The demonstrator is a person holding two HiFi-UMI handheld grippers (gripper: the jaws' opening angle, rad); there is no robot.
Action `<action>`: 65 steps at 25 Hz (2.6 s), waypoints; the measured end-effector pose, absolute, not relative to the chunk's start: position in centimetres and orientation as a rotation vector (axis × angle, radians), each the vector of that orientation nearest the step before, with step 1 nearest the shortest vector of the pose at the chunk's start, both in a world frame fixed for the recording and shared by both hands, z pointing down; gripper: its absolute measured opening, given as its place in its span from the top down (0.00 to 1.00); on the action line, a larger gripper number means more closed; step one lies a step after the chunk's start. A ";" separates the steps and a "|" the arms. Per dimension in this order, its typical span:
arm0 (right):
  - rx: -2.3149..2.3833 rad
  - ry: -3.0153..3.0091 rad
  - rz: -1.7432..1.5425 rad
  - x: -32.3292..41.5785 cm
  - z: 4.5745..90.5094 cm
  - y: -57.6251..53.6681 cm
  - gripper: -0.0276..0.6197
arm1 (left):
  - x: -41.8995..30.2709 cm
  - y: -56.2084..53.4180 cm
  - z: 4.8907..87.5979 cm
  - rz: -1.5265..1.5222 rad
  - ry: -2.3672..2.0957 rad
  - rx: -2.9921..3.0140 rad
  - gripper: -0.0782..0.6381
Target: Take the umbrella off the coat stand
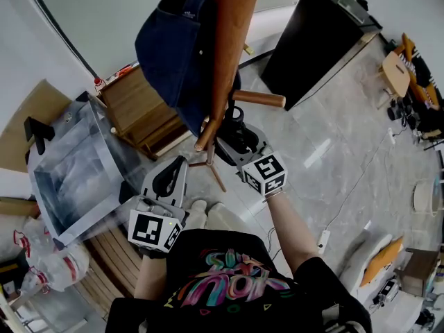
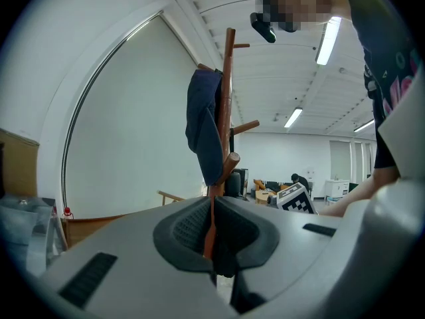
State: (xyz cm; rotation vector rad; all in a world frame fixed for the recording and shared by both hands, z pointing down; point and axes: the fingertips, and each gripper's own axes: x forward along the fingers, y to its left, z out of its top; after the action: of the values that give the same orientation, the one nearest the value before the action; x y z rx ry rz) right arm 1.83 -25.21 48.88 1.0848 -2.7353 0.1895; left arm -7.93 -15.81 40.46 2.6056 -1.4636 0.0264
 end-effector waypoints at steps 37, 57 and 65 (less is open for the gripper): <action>1.448 -2.782 0.079 8.0 37.0 -20.6 0.58 | -2.0 -15.1 39.3 0.006 -1.120 2.808 0.84; 1.987 -2.394 0.088 21.0 37.2 -11.3 0.58 | 7.1 -14.9 38.8 0.002 -0.682 2.953 0.85; 2.131 -2.269 0.169 23.2 38.6 -7.1 0.58 | 8.4 -14.4 38.8 0.013 -0.598 2.972 0.84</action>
State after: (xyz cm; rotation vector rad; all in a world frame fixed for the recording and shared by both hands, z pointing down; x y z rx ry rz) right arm 23.23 -7.07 38.60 2.1305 -2.2685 0.1691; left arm 8.42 -14.41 38.79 2.9719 -0.5982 0.0131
